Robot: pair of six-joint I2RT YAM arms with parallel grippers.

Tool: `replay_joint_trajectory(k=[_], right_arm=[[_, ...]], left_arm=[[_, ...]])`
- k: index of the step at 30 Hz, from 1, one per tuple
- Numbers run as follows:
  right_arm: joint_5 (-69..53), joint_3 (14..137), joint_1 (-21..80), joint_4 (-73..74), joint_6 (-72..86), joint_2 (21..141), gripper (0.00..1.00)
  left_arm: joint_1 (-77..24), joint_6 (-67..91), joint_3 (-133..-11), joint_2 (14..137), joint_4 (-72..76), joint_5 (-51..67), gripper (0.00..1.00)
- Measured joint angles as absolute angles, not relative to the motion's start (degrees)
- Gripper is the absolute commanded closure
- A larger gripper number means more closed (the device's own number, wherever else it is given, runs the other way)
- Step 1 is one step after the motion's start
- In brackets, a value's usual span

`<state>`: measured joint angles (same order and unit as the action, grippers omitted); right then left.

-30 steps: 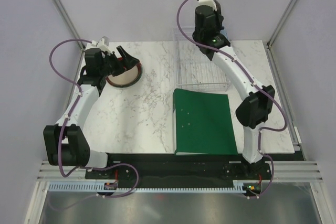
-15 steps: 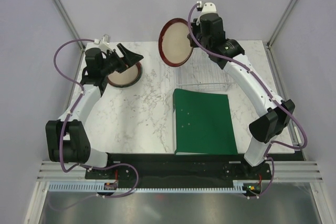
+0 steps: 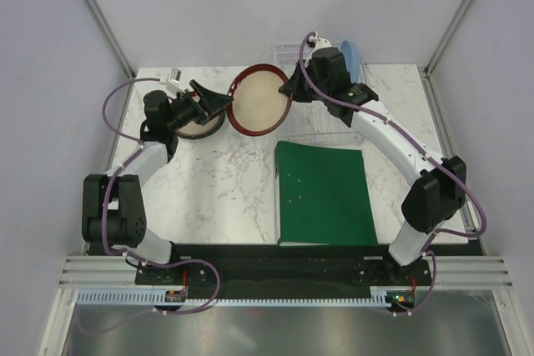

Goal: Unload the plates from the dish rack

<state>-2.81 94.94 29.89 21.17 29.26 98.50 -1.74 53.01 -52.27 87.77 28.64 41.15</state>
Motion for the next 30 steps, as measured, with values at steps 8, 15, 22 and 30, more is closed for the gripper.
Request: replay_joint_trajectory(k=[8,15,22,30], right_arm=[[-5.7,92.6,29.9,14.7,32.8,95.9,1.0],[-7.3,88.5,29.9,12.0,35.0,95.6,1.0],[-7.5,86.7,29.7,10.0,36.1,95.6,1.0],[-8.7,86.9,29.8,8.5,36.8,95.2,0.29]], left_arm=[[-1.7,55.0,-50.5,88.5,33.8,42.2,0.27],[-1.7,61.6,-49.7,92.5,45.0,44.3,0.9],[-1.4,68.0,-49.1,96.7,54.6,45.8,0.98],[-0.3,72.7,-46.3,99.9,62.0,46.9,0.98]])
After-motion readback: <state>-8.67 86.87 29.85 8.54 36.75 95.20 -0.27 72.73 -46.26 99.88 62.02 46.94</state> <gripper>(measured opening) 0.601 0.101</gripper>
